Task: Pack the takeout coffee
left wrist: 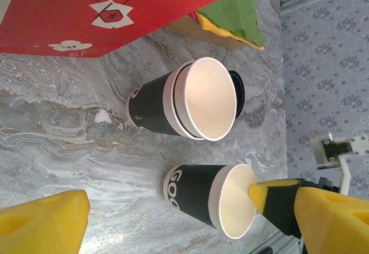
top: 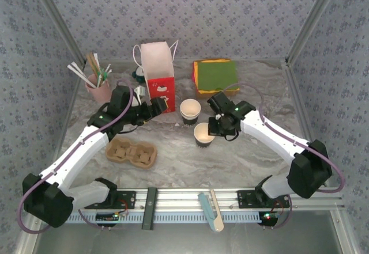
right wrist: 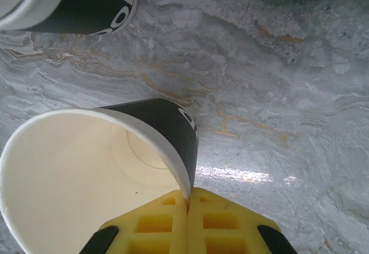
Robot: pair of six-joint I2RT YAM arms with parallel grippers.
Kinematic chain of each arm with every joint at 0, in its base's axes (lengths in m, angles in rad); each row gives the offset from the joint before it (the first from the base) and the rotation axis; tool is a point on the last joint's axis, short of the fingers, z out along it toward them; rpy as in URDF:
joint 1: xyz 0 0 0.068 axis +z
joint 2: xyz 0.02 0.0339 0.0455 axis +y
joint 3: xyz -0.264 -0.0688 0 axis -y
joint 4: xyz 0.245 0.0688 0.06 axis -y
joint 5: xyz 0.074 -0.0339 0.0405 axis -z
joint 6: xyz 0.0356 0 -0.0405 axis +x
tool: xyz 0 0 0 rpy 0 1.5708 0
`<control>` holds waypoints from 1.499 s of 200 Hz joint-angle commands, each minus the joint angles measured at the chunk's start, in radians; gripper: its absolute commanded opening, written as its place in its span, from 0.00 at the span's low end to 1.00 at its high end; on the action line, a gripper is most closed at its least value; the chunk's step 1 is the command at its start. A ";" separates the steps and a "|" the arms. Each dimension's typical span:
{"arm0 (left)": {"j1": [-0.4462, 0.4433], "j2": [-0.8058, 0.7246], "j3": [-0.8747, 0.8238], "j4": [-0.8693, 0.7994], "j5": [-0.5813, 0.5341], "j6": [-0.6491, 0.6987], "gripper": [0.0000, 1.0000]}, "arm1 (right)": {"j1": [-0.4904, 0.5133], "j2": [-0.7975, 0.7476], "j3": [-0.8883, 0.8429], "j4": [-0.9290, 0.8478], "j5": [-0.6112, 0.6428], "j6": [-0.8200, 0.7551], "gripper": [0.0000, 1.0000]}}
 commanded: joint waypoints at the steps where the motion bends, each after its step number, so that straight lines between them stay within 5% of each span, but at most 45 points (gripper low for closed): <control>1: -0.003 -0.026 0.025 -0.015 -0.013 0.008 0.92 | 0.012 0.005 -0.023 0.028 0.008 0.032 0.03; 78: -0.005 -0.043 0.005 -0.008 -0.010 -0.002 0.92 | 0.039 0.014 -0.048 0.041 0.014 0.049 0.05; 196: -0.072 -0.003 0.035 -0.045 -0.062 0.053 1.00 | -0.011 -0.032 0.070 -0.075 0.053 -0.003 0.50; 250: -0.197 0.071 0.091 -0.062 -0.150 0.097 1.00 | -0.173 0.035 0.137 -0.063 0.043 -0.137 0.41; 300: -0.244 0.106 0.118 -0.066 -0.185 0.096 1.00 | -0.252 0.249 0.259 -0.028 0.070 -0.202 0.30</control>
